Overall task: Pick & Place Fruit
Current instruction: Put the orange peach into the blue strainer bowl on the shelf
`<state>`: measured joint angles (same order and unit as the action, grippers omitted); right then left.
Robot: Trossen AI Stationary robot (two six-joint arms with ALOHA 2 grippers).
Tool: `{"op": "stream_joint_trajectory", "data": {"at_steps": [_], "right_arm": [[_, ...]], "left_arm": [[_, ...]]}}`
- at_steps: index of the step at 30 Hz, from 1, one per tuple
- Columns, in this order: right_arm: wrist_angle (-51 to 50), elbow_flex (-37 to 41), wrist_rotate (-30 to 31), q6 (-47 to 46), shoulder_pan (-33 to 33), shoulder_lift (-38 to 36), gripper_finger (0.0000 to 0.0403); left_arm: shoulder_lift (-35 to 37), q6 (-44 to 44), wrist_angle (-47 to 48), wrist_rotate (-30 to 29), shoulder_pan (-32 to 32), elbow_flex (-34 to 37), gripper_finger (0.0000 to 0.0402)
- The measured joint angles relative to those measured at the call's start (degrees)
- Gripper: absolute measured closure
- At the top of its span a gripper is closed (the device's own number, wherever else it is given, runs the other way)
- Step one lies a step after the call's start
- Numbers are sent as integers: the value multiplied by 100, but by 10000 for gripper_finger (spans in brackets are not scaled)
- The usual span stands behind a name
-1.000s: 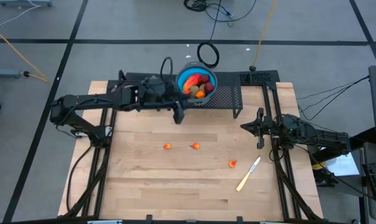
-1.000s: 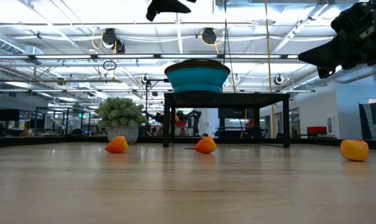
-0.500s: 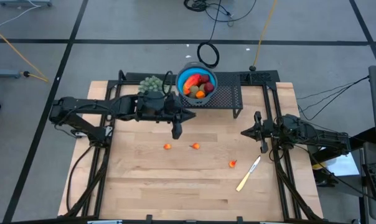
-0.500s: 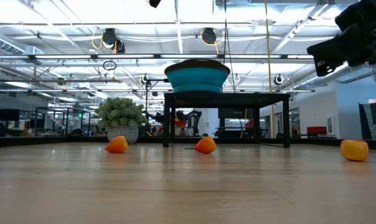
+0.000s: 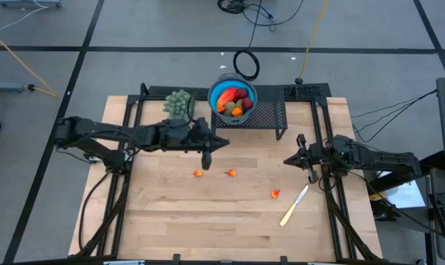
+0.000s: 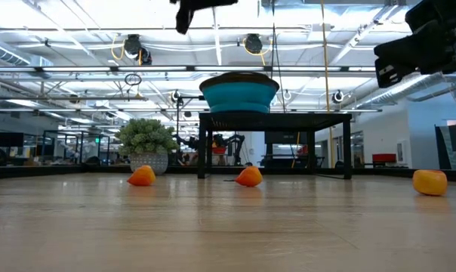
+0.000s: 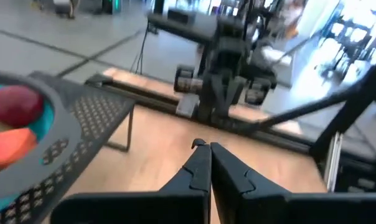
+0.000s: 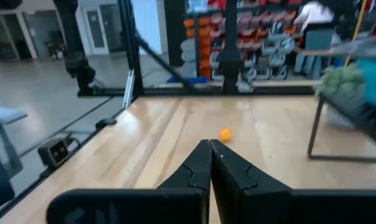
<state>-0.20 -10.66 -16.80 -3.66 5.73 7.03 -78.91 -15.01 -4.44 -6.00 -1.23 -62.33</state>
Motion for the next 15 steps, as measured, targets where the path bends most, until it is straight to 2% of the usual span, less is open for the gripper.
{"op": "stream_joint_trajectory", "data": {"at_steps": [6,9,15], "right_arm": [[465,3,-2,2,-267,649,403],[805,-44,15,5,-418,1011,403],[818,-424,29,143,-670,1690,403]], "left_arm": [[514,-68,-1259,-4,-30,1108,399],[864,-70,-1491,-2,-56,1611,397],[1631,-60,-1570,-173,-128,2366,400]]}}
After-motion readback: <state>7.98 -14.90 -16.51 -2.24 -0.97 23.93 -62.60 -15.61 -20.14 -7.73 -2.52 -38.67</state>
